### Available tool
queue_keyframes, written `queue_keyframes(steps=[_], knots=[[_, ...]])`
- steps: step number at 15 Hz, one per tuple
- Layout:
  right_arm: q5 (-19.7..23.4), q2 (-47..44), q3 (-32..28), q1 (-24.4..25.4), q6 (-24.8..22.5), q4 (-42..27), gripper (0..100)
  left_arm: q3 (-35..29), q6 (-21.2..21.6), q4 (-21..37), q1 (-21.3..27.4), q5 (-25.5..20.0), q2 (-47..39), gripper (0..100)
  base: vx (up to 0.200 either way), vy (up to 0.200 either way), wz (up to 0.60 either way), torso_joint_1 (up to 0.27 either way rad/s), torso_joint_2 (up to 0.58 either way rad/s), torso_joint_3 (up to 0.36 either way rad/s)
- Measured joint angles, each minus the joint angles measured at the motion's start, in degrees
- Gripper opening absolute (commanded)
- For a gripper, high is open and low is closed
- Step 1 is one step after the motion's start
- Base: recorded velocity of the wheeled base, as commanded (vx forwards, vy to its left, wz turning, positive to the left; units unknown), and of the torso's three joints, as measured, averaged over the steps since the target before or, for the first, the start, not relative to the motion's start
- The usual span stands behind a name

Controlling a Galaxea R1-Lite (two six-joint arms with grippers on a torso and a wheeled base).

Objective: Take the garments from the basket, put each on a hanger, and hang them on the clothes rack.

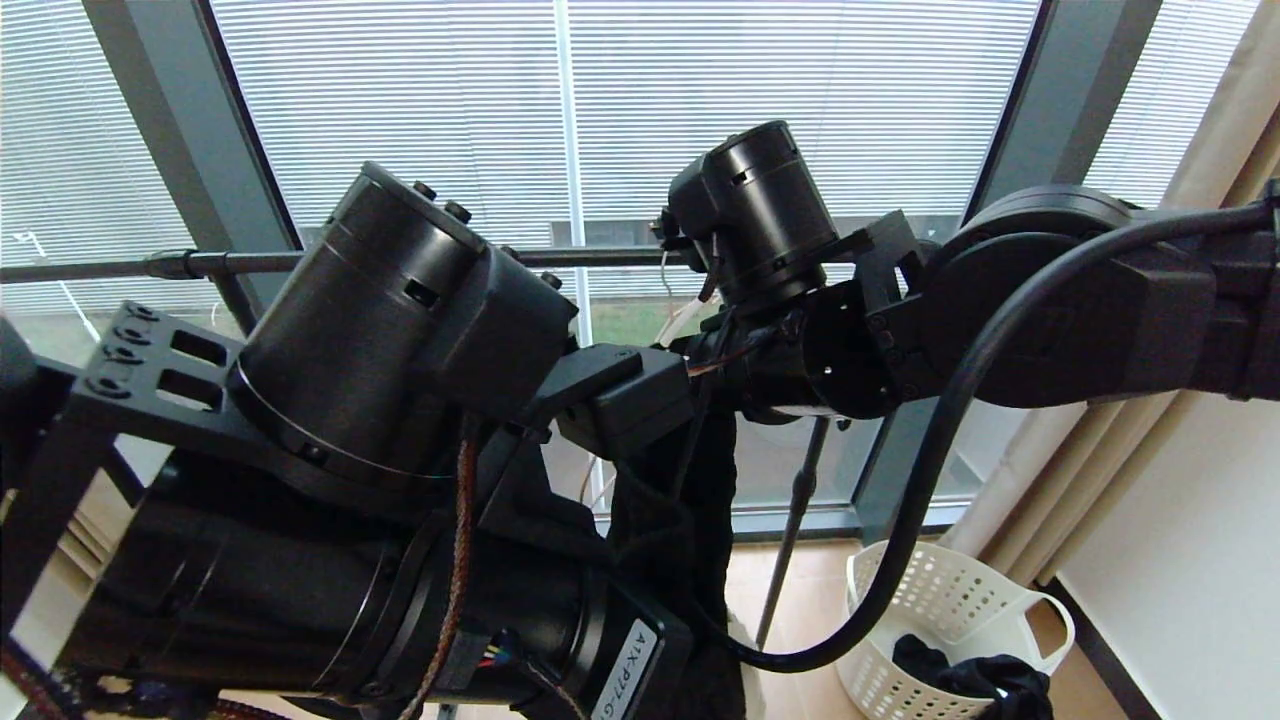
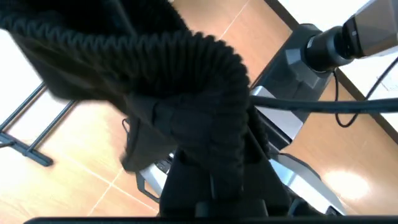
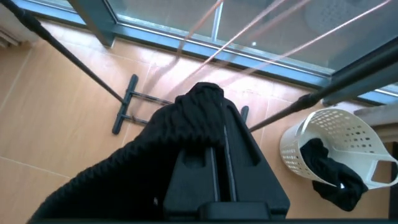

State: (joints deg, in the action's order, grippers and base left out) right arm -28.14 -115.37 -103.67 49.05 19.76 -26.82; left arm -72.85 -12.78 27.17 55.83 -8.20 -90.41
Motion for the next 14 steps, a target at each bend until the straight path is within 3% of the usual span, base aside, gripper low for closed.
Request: queue_keyframes(steps=[5, 8, 11, 14], knots=[[-0.07, 3.13, 3.78, -1.46, 1.21, -0.55, 0, 5.96, 0.57, -0.09, -3.00, 5.14, 1.32, 0, 0.000, 0.000, 0.00, 0.000, 0.00, 0.000], [-0.35, 7.18, 10.12, -4.71, 1.21, -0.57, 0, 9.35, 0.95, -0.30, -9.14, 7.20, 2.32, 0, 0.000, 0.000, 0.00, 0.000, 0.00, 0.000], [-0.76, 11.98, 16.82, -5.97, 1.15, -0.55, 0, 9.65, 1.10, -5.99, -14.74, 7.85, 1.66, 0, 0.000, 0.000, 0.00, 0.000, 0.00, 0.000], [-1.12, 18.68, 25.45, -6.06, 1.10, -0.60, 0, 7.72, 1.43, -8.33, -16.92, 11.13, -1.90, 0, 0.000, 0.000, 0.00, 0.000, 0.00, 0.000]])
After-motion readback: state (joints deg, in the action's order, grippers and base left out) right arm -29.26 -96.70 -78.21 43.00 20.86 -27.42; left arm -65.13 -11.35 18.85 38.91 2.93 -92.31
